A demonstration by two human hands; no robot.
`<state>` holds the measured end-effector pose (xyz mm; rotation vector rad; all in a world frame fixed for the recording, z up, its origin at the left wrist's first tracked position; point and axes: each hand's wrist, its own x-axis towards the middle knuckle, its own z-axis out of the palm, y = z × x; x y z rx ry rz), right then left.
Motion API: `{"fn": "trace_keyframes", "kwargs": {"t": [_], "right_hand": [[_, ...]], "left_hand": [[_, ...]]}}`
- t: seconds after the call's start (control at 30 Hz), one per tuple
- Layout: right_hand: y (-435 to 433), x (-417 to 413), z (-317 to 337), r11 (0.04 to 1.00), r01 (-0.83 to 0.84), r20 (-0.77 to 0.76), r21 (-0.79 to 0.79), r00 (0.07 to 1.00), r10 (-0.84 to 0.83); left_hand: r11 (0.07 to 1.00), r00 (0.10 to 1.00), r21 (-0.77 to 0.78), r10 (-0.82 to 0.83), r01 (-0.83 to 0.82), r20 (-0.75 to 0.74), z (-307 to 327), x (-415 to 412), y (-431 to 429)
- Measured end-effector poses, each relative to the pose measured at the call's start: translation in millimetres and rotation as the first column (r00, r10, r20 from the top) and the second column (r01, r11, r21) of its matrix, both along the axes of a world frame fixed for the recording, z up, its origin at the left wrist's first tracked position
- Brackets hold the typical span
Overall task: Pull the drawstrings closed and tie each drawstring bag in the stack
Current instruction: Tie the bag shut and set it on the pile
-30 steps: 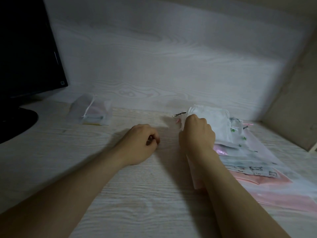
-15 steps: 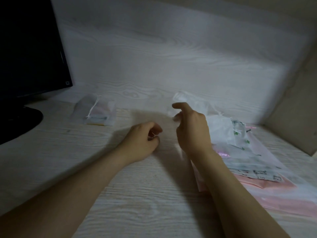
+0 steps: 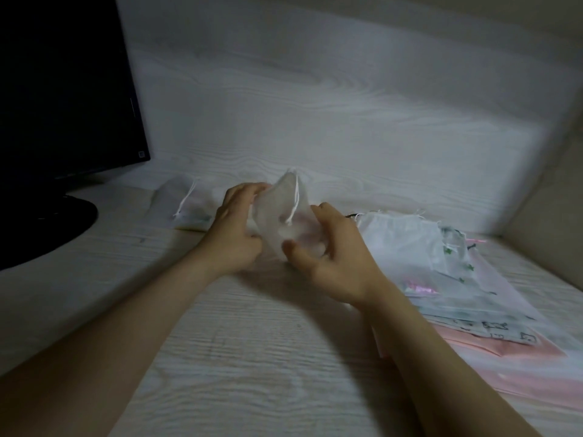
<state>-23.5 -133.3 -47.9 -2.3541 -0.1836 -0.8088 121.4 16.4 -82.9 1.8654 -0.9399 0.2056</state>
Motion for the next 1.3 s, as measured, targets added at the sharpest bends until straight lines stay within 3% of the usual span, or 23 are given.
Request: {"fn": "trace_keyframes", "kwargs": {"t": [0.1, 0.17, 0.3, 0.4, 0.57, 0.73, 0.87, 1.17, 1.3], "right_hand": [[-5.7, 6.4, -6.1, 0.990, 0.059, 0.021, -0.129, 0.998, -0.057], [-11.6, 11.0, -12.0, 0.977, 0.105, 0.015, -0.186, 0.994, -0.104], [-21.8, 19.6, -21.9, 0.893, 0.326, 0.021, -0.310, 0.942, -0.336], [-21.2, 15.3, -19.1, 0.916, 0.331, -0.106, -0.228, 0.926, -0.361], [-5.1, 7.7, -15.5, 0.966, 0.230, 0.004, -0.121, 0.973, -0.232], [-12.4, 19.0, -20.6, 0.946, 0.279, 0.098, -0.162, 0.959, -0.266], [-23.8, 21.9, -25.0, 0.920, 0.328, 0.011, -0.214, 0.943, -0.334], [-29.2, 28.1, -29.2, 0.882, 0.425, -0.011, -0.205, 0.900, -0.436], [-31.2, 26.2, -30.8, 0.890, 0.438, -0.044, -0.128, 0.894, -0.446]], "left_hand": [[0.999, 1.000, 0.050, -0.011, 0.011, 0.002, 3.3, 3.9, 3.2], [0.990, 0.997, 0.116, 0.076, -0.076, 0.005, 4.3, 3.1, 3.8], [0.928, 0.951, 0.233, 0.253, -0.290, 0.175, 4.9, -4.2, 5.1], [0.899, 0.904, 0.243, 0.281, -0.366, 0.322, 2.3, -6.9, 4.7], [0.888, 0.834, 0.186, 0.300, -0.422, 0.463, -2.6, -6.2, 3.9], [0.936, 0.863, 0.158, 0.212, -0.314, 0.460, -3.6, -6.2, 1.3], [0.976, 0.920, 0.102, 0.144, -0.194, 0.365, -8.0, -1.9, 1.3], [0.966, 0.948, 0.167, 0.146, -0.199, 0.282, -15.8, -1.3, -3.3], [0.960, 0.939, 0.128, 0.206, -0.249, 0.276, -12.0, -0.9, -1.4]]}}
